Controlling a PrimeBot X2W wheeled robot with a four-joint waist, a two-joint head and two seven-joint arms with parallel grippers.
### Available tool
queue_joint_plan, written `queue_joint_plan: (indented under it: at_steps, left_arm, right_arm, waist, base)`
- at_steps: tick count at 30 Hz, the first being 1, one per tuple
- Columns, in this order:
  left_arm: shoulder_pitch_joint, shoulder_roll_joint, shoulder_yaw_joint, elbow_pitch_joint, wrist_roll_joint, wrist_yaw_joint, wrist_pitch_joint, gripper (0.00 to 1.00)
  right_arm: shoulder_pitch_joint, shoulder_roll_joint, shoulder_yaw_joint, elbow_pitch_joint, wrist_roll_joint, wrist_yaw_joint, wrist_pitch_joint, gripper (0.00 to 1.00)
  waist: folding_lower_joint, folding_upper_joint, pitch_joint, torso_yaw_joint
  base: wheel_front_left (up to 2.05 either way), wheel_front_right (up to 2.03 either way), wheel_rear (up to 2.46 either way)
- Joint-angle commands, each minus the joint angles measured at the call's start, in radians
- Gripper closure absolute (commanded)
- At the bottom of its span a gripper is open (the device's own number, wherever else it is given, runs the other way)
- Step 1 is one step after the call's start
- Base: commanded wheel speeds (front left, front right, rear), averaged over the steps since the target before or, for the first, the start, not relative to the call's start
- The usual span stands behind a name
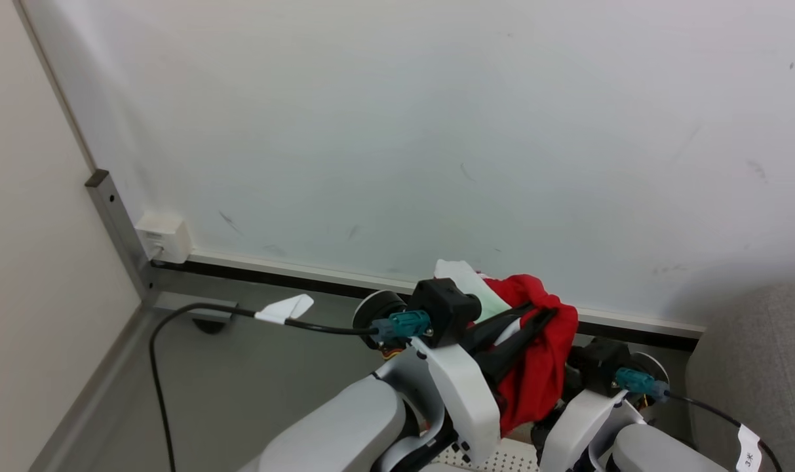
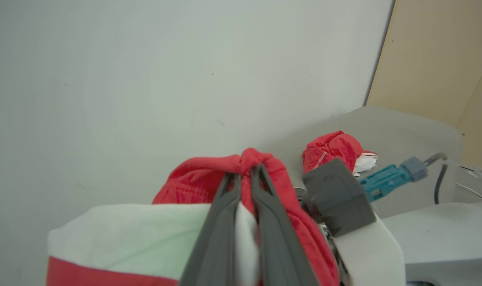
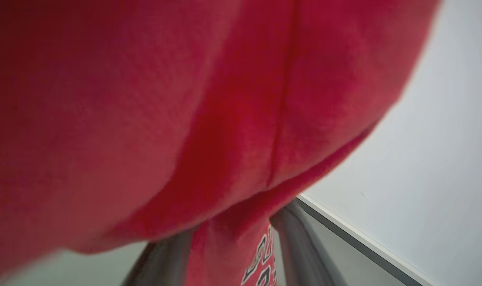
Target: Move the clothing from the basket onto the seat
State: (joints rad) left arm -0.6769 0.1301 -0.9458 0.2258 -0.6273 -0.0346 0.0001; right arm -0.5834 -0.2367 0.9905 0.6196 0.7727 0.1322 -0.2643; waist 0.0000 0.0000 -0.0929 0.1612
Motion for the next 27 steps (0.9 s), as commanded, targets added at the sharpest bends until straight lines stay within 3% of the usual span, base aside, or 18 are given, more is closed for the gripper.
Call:
queue_joint_plan:
  at_steps: [1,8,16,17,19,20,27]
  left_arm:
    - [0.001,0.003,0.002,-0.003,-0.007,0.002,0.003,1.00]
    - [0.018,0.025,0.018,0.017,-0.018,0.016,-0.010,1.00]
    - [0.054,0.053,0.032,0.035,-0.026,0.041,-0.038,1.00]
    - [0.055,0.061,0.032,0.035,-0.017,0.045,-0.042,0.96]
    - [0.064,0.064,0.034,0.030,-0.013,0.049,-0.055,0.40]
    - [0.071,0.064,0.033,0.026,-0.016,0.048,-0.059,0.00]
    - [0.095,0.081,0.034,-0.005,-0.003,0.059,-0.104,0.00]
  right_arm:
    - [-0.012,0.000,-0.014,0.000,-0.001,-0.003,0.000,1.00]
    - [0.033,-0.017,-0.134,-0.040,-0.048,-0.003,0.000,1.00]
    - [0.125,-0.048,-0.346,-0.182,-0.126,-0.003,0.000,1.00]
    - [0.136,-0.051,-0.369,-0.201,-0.140,-0.003,0.000,1.00]
    - [0.153,-0.061,-0.413,-0.233,-0.155,-0.003,0.000,1.00]
    - [0.160,-0.065,-0.431,-0.247,-0.163,-0.003,0.000,1.00]
    - [0.161,-0.097,-0.515,-0.319,-0.208,-0.003,0.000,1.00]
  waist:
    - [0.0000,0.0000,0.001,-0.002]
    - [0.0000,0.0000,0.005,-0.031]
    - [0.0000,0.0000,0.019,-0.093]
    - [0.0000,0.0000,0.022,-0.104]
    - [0.0000,0.0000,0.028,-0.130]
    - [0.0000,0.0000,0.031,-0.143]
    - [0.0000,0.0000,0.060,-0.278]
  base:
    - [0.00,0.00,0.00]
    - [0.00,0.00,0.00]
    - [0.00,0.00,0.00]
    - [0.00,0.00,0.00]
    - [0.00,0.00,0.00]
    - [0.00,0.00,0.00]
    - [0.00,0.00,0.00]
